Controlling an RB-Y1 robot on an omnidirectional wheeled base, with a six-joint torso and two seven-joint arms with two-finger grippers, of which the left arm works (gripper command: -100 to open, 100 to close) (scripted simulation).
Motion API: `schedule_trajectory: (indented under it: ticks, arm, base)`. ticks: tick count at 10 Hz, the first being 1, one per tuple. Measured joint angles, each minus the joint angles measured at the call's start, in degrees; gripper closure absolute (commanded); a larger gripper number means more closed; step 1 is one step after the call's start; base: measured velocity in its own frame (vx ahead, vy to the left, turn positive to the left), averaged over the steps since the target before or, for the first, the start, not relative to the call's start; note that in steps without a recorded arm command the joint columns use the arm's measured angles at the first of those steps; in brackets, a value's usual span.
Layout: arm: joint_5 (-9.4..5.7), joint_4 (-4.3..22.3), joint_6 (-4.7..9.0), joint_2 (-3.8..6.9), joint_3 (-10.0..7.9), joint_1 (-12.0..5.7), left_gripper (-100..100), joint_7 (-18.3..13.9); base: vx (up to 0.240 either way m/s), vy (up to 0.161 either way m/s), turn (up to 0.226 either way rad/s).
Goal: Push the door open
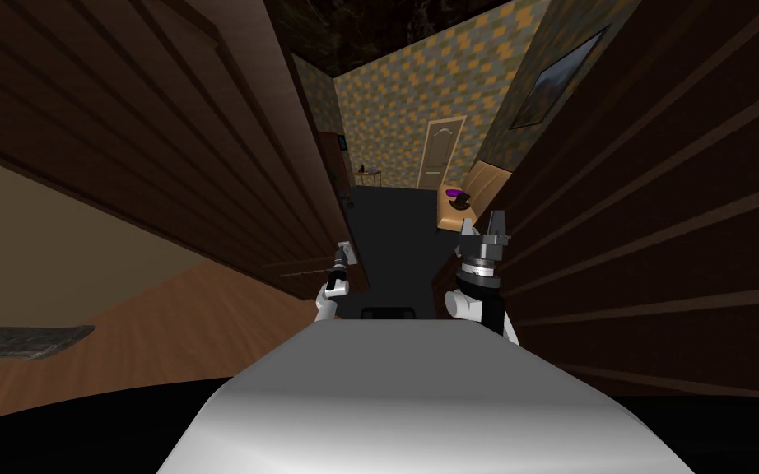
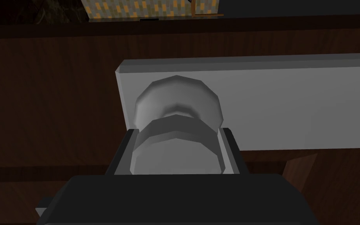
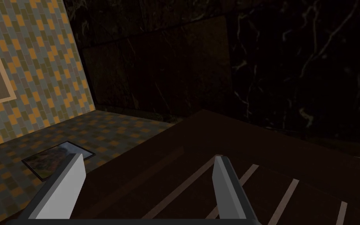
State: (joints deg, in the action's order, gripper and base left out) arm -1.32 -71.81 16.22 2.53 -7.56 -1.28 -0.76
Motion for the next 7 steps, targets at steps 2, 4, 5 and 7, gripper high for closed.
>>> schedule_trajectory:
  ticks: [2, 4, 5, 7]
  arm:
    - [-0.10, 0.3, -0.21, 0.06, -0.46, 0.30, 100, 0.1]
    - [-0.19, 0.2, -0.09, 0.14, -1.31, 0.10, 100, 0.3]
    - [-0.30, 1.0, 0.11, 0.40, -2.05, -0.66, 100, 0.4]
    - [-0.46, -0.4, -0.40, 0.54, -3.17, 0.11, 100, 0.6]
  base:
    - [0.207, -0.028, 0.030]
    - [0.193, -0.048, 0.059]
    - [0.209, -0.080, 0.054]
    - [0.200, -0.053, 0.074]
